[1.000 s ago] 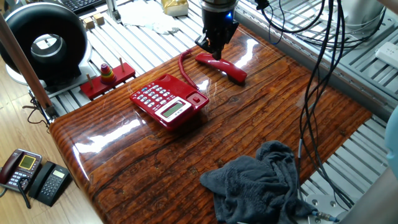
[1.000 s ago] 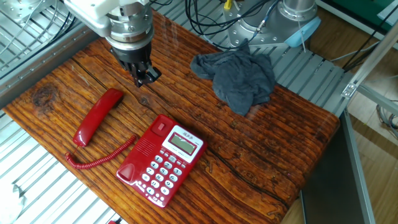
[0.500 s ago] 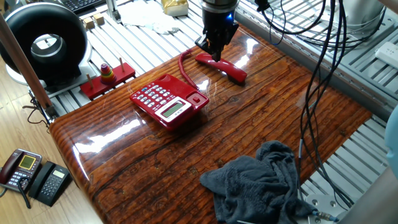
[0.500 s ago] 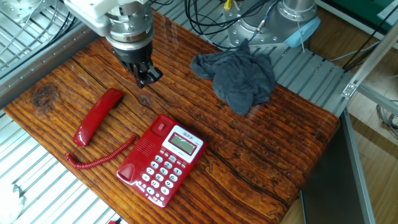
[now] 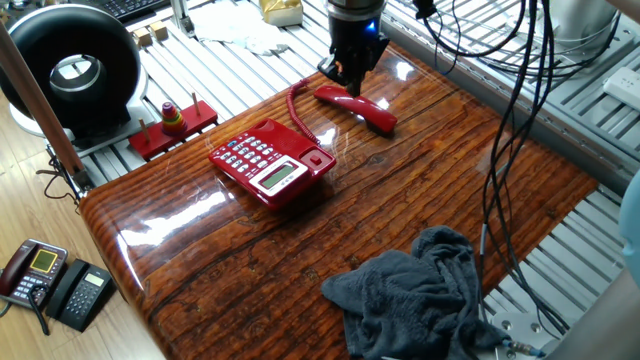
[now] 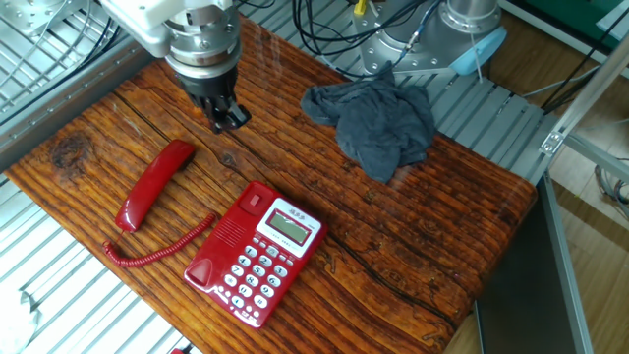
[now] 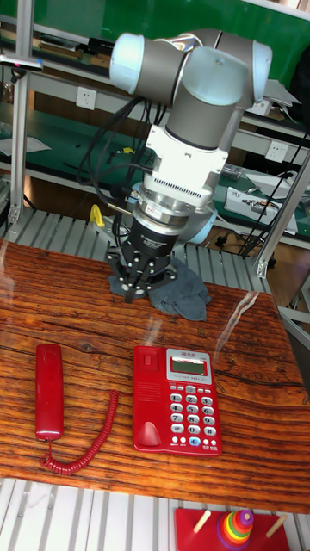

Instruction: Place the handset of the telephone on the corresponding phone cradle

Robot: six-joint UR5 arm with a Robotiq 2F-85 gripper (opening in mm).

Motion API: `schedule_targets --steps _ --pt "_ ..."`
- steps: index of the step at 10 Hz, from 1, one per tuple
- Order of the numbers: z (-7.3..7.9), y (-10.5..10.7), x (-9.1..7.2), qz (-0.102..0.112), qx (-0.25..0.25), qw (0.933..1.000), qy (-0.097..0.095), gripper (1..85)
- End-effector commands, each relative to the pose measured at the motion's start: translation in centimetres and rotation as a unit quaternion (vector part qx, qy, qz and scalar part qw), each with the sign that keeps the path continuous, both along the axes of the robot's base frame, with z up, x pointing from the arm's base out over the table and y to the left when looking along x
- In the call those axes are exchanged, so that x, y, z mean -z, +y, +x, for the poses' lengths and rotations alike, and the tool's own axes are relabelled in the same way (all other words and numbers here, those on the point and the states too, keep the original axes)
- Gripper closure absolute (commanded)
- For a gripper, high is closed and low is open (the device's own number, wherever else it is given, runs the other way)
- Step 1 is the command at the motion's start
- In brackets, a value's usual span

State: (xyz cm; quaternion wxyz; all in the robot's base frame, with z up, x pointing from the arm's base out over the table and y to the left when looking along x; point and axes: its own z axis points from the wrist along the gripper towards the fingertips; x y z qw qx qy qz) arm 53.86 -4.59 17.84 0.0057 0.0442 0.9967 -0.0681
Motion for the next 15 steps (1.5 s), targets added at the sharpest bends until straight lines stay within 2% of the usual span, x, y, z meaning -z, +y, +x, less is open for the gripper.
schedule_targets --steps 1,2,3,5,9,11,13,15 --pt "1.2 -1.7 -0.4 -0.032 -0.015 0.9992 -0.021 84.7" --pt "1.9 -1.9 0.0 -0.01 -0.027 0.9993 -0.022 84.7" --pt "2.9 -3.1 0.4 0.012 -0.042 0.9988 -0.024 84.0" --pt "4.2 -4.8 0.8 0.032 -0.067 0.997 -0.022 80.3" --pt "5.7 -6.0 2.4 0.033 -0.084 0.9954 -0.033 77.0" --pt "6.0 -6.6 3.5 0.034 -0.09 0.995 -0.028 75.0" --pt "6.3 -7.0 4.7 0.048 -0.091 0.9944 -0.023 75.7" --pt "7.0 -7.3 5.7 0.063 -0.098 0.9929 -0.026 68.7"
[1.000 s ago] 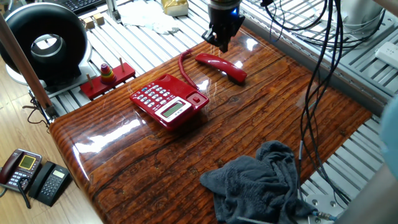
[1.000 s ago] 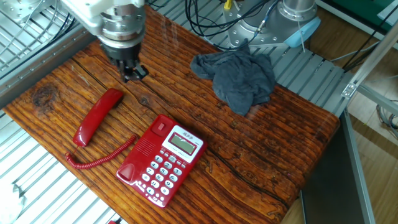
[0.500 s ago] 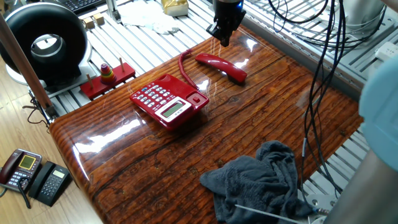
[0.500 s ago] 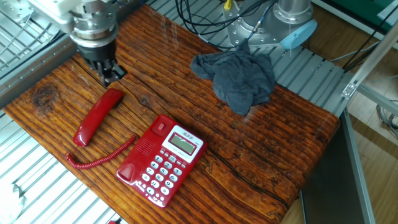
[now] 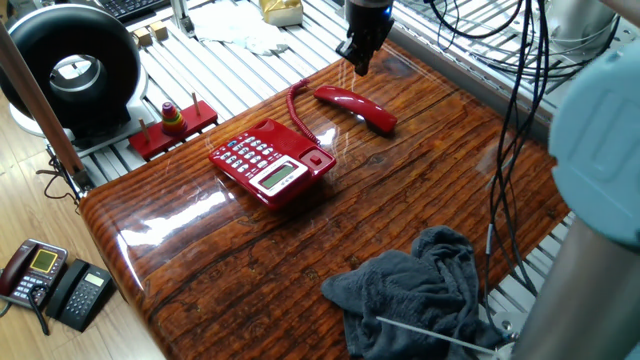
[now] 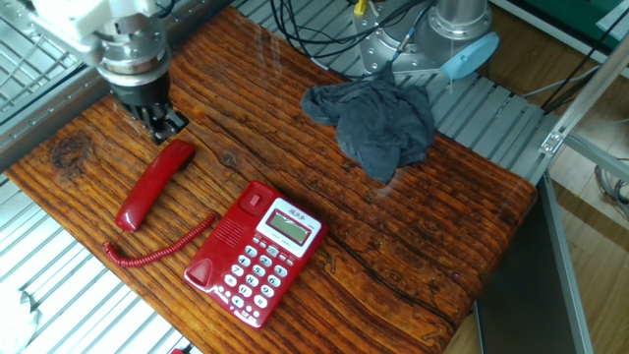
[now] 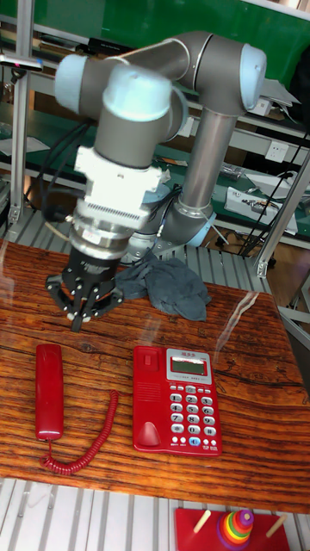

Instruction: Place the handset of the telephone on the corresponding phone cradle

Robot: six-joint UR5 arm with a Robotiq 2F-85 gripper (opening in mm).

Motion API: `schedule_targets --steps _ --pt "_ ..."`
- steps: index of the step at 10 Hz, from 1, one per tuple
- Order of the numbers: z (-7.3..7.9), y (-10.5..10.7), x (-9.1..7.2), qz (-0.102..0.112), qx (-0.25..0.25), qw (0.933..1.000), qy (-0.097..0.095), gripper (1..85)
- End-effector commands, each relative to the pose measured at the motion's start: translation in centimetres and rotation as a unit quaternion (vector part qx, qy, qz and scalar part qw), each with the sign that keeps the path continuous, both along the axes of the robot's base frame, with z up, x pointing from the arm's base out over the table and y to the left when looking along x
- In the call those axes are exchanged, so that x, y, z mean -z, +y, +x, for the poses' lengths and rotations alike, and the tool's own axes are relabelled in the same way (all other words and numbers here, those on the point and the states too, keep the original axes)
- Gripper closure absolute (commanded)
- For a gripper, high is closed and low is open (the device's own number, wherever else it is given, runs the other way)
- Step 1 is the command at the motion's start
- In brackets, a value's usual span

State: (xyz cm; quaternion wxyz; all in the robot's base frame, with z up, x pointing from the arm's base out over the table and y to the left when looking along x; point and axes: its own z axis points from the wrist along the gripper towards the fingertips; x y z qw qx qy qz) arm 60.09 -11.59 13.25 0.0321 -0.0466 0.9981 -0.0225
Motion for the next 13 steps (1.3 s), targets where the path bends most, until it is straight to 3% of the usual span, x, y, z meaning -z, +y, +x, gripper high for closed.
schedule_targets --steps 1,4,7,11,13 --pt "0.9 -0.2 1.4 0.023 -0.009 0.9997 -0.003 59.7" --pt "1.0 -0.6 1.4 0.014 -0.026 0.9996 -0.003 51.3" --pt "1.0 -1.0 1.4 0.007 -0.035 0.9994 0.003 49.0" --pt "1.0 -0.5 2.9 0.032 -0.039 0.9985 0.019 48.3" --pt "1.3 -0.7 3.6 0.031 -0.049 0.9981 0.021 46.7"
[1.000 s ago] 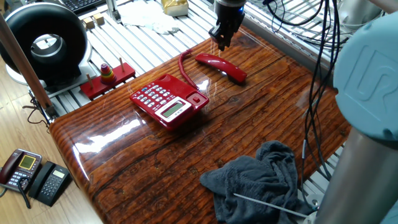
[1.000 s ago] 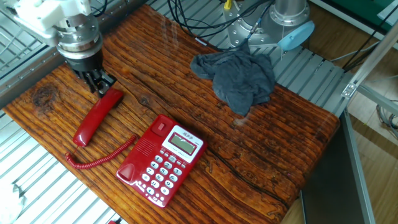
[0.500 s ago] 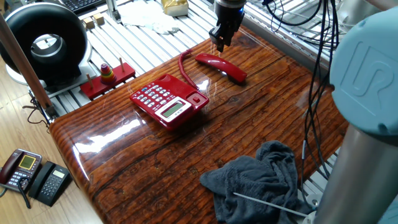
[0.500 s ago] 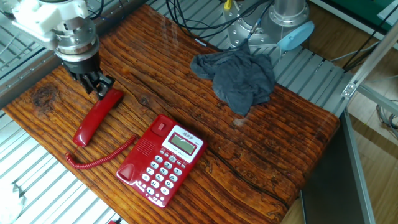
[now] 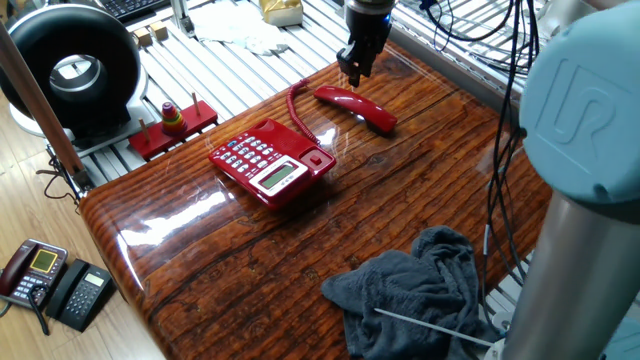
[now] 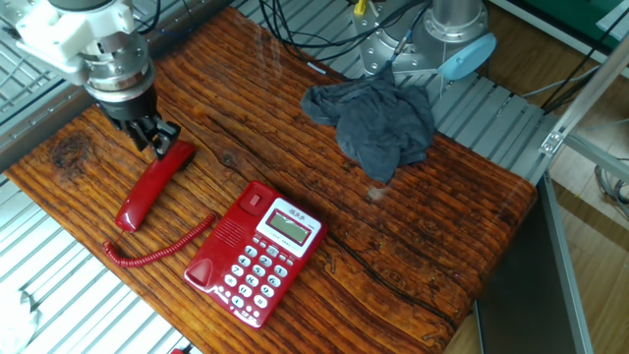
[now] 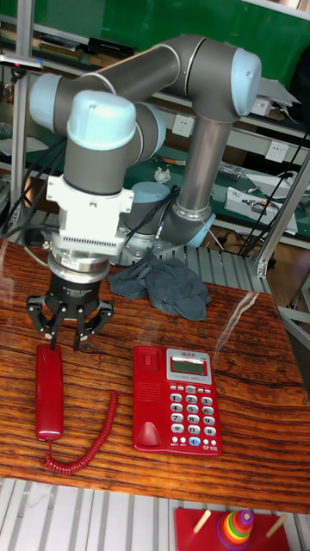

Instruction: Place the handset of the telephone on the corresponding phone cradle

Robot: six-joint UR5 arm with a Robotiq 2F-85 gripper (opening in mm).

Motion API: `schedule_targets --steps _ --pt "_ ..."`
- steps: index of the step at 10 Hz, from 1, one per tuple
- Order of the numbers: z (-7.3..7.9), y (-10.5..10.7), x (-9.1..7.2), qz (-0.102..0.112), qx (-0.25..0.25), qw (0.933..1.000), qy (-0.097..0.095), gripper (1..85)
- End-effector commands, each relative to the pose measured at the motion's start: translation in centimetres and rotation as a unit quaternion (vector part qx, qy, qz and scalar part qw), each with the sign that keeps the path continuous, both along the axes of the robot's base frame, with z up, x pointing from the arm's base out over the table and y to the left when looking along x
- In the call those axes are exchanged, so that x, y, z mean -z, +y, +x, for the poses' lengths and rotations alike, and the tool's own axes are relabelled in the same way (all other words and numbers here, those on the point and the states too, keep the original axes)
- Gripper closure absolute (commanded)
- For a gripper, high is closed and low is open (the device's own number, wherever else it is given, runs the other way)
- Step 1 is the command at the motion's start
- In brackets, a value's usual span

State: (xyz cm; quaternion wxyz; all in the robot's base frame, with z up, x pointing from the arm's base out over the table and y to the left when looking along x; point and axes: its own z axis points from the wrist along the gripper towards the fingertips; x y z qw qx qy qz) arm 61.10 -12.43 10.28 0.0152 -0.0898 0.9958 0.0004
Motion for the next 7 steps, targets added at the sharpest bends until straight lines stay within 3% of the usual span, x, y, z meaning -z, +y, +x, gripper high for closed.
schedule_targets --steps 1,2,5,7 --pt "0.6 -0.6 0.7 -0.005 -0.009 0.9999 -0.002 44.7" --pt "1.0 -1.3 0.8 -0.017 -0.012 0.9997 -0.01 44.0" --pt "1.1 -0.5 1.9 0.0 -0.013 0.9999 -0.005 41.0" --pt "1.8 -0.4 2.7 0.011 -0.02 0.9996 -0.016 41.3"
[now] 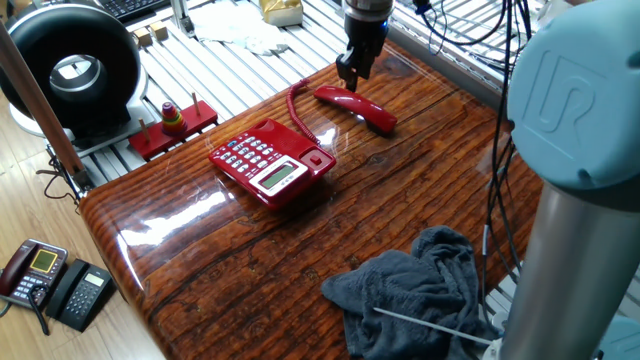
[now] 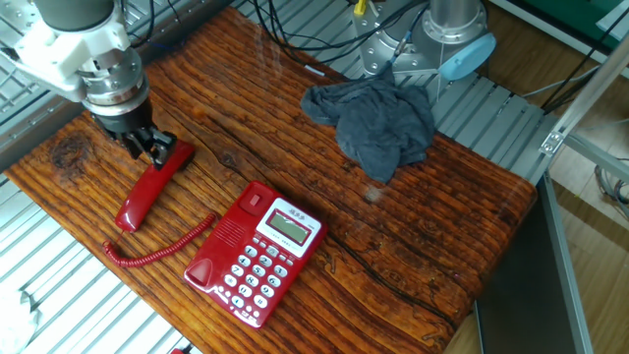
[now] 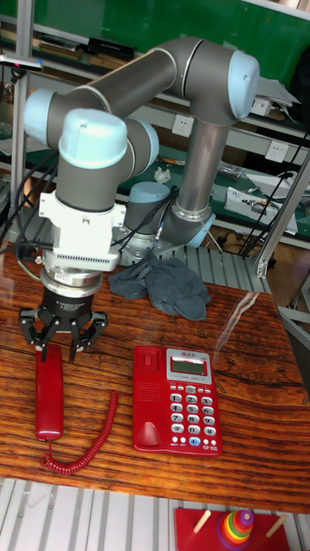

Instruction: Place the handset of the telephone on the corresponding phone cradle

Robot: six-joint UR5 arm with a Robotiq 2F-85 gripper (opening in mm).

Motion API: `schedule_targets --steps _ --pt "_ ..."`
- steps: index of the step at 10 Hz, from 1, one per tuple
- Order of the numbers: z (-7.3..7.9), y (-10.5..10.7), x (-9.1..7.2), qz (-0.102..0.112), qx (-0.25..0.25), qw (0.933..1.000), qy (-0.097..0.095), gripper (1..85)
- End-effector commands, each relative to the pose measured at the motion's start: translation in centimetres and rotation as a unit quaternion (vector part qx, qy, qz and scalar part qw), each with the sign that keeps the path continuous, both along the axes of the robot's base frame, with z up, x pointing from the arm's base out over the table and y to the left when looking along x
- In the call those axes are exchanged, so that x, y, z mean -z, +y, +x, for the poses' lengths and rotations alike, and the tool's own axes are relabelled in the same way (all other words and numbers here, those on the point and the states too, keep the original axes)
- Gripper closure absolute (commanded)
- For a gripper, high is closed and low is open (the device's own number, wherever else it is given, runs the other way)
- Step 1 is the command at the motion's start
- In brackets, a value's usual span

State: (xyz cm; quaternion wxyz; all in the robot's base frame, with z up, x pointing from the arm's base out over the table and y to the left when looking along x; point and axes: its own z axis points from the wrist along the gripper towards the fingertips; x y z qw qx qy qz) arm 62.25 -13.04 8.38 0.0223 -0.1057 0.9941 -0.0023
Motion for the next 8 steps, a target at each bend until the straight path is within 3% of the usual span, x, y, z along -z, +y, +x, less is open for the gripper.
schedule_targets --steps 1,4,7,8 --pt "0.8 0.4 1.0 0.018 -0.005 0.9998 -0.011 41.3" --pt "1.2 0.3 1.4 0.018 -0.005 0.9997 -0.015 41.0" --pt "0.2 0.4 1.5 0.019 -0.009 0.9998 0.003 39.7" --pt "-0.1 -0.3 1.5 0.005 -0.012 0.9999 0.01 39.7"
